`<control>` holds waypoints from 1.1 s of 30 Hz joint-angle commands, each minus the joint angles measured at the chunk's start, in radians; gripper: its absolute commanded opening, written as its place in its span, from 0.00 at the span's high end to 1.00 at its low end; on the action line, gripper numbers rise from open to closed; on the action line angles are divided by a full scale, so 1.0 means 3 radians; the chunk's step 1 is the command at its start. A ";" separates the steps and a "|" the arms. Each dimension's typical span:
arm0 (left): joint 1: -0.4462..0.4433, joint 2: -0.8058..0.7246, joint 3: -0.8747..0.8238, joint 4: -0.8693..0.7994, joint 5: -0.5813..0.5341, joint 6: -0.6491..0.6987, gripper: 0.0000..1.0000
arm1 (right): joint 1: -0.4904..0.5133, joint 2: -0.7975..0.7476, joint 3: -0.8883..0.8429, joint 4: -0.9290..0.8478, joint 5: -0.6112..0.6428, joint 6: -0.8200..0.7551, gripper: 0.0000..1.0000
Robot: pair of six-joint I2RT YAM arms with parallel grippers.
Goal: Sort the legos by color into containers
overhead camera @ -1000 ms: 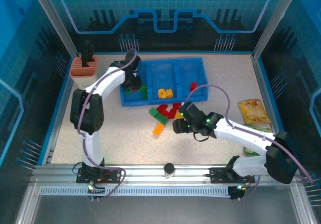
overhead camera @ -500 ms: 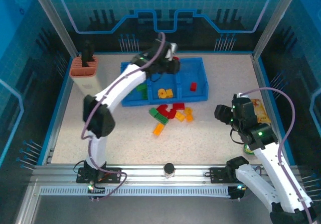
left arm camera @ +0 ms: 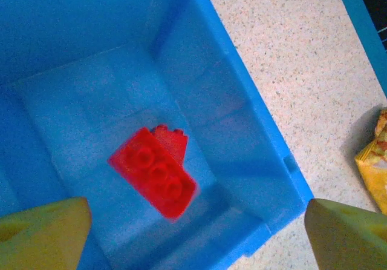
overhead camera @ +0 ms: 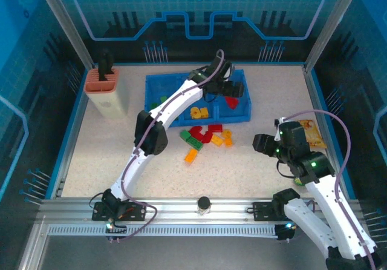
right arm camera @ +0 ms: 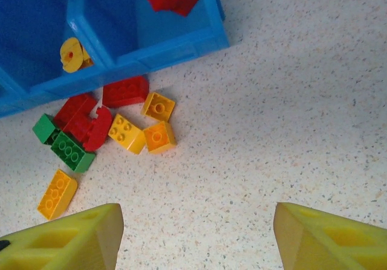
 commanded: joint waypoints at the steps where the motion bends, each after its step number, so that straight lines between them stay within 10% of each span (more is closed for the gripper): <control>1: -0.0035 -0.0755 -0.0372 0.0147 -0.0061 0.0129 0.06 | 0.0099 0.0146 -0.0017 -0.0029 -0.0146 -0.0123 0.32; 10: -0.0042 -0.2723 -0.2893 0.0689 -0.0326 0.0104 0.22 | 0.0920 0.1140 0.0200 0.0379 -0.0217 -0.0238 0.36; 19: -0.0351 -0.3584 -0.5068 0.0845 -0.0580 -0.0371 0.28 | 0.1288 0.2131 0.0506 0.0917 -0.0249 0.0004 0.38; 33: -0.0656 -0.2485 -0.4840 0.0927 -0.0890 -0.0183 0.20 | 0.1182 0.1691 0.0491 0.0615 0.0284 0.0296 0.36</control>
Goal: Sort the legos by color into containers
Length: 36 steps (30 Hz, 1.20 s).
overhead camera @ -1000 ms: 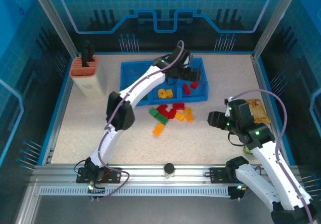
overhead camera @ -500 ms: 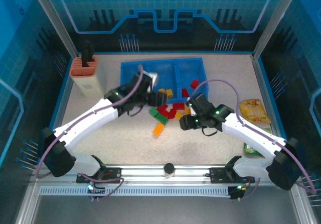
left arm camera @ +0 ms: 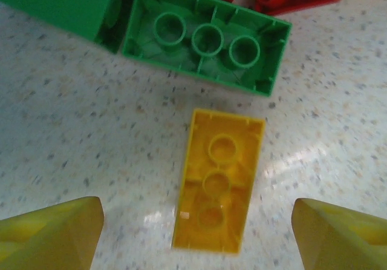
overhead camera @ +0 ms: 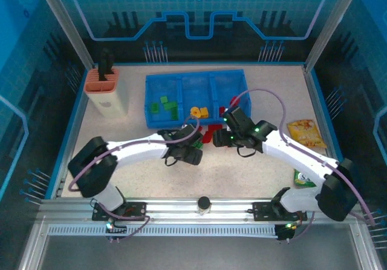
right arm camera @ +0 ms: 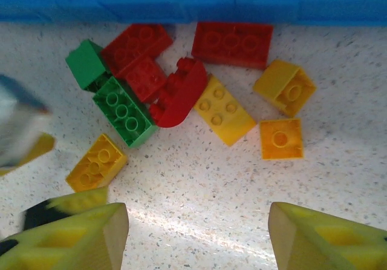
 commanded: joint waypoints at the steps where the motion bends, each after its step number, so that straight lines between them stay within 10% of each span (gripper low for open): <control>1: -0.0009 0.0276 0.0244 -0.0039 -0.0180 0.0129 0.21 | -0.0089 -0.0342 -0.0107 -0.0189 0.0172 0.0089 0.36; 5: -0.0010 0.0384 0.0303 -0.0004 -0.0186 0.0166 0.30 | -0.0238 -0.0708 -0.0282 -0.0260 0.0170 0.0104 0.35; 11: -0.0013 0.0148 0.0334 -0.0163 -0.0335 0.0256 0.71 | -0.0418 -0.1000 -0.0533 -0.0293 0.0134 0.0113 0.36; 20: 0.0349 -0.0626 0.1041 -0.0196 -0.0410 0.0455 0.70 | -0.0453 -0.0751 -0.0564 -0.0052 -0.0101 0.0085 0.36; 36: 0.1063 0.1287 0.3271 -0.0534 -0.0136 0.0673 0.66 | -0.0375 -0.0342 -0.0591 0.0061 -0.0087 -0.0034 0.31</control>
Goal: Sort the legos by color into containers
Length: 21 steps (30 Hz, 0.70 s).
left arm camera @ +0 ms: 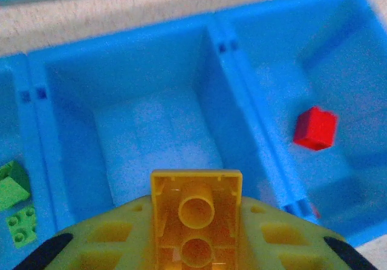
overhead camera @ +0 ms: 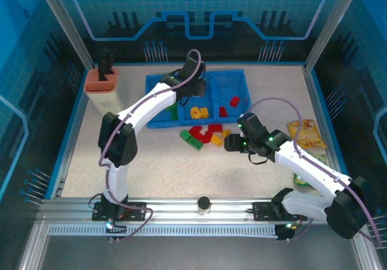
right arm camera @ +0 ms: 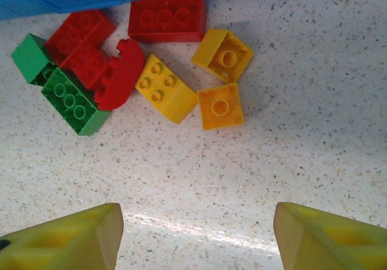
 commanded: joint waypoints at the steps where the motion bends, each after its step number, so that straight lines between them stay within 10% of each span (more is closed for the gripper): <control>1: 0.0094 0.0051 0.0382 -0.0261 0.0102 0.0068 0.57 | -0.0062 0.0121 -0.0027 0.0030 -0.0013 -0.0095 0.31; 5: 0.0072 -0.0208 0.0300 -0.0267 0.0171 0.0088 0.15 | -0.0095 0.0264 0.0015 0.0052 -0.0028 -0.0149 0.30; 21: -0.0222 -0.2898 -0.2319 0.0325 0.0177 -0.0311 0.19 | -0.0298 0.1444 0.0628 0.0262 -0.0232 -0.0479 0.31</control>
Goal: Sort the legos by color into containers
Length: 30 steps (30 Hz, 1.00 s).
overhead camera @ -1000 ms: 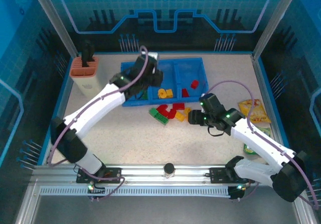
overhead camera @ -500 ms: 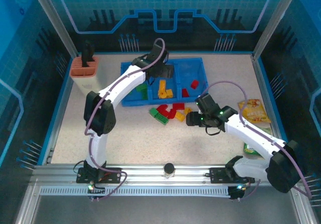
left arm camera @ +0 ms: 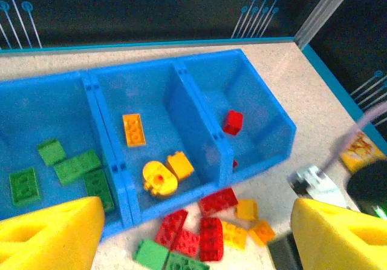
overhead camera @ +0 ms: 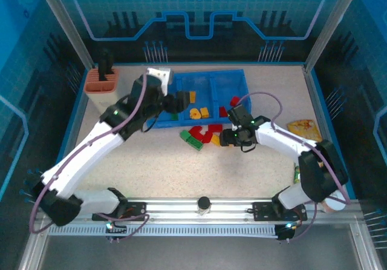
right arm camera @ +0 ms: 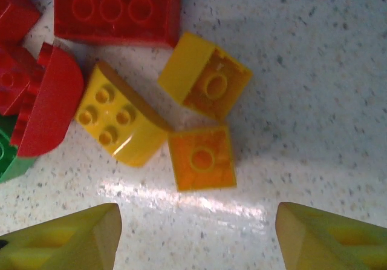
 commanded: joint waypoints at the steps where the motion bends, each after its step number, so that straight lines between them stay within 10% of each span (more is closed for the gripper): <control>1: -0.0065 -0.0286 -0.0524 -0.0029 -0.0050 -0.0196 0.19 | -0.0064 0.0258 0.0246 0.0026 -0.0070 -0.0147 0.32; 14: -0.0111 -0.1325 -0.1447 -0.0604 -0.0261 -0.0535 0.20 | -0.0105 0.0676 0.0239 -0.0018 0.0057 -0.0103 0.38; 30: -0.0114 -0.1356 -0.1676 -0.0569 -0.0341 -0.0569 0.24 | 0.0303 0.0107 0.0589 -0.0460 0.0462 0.0055 0.73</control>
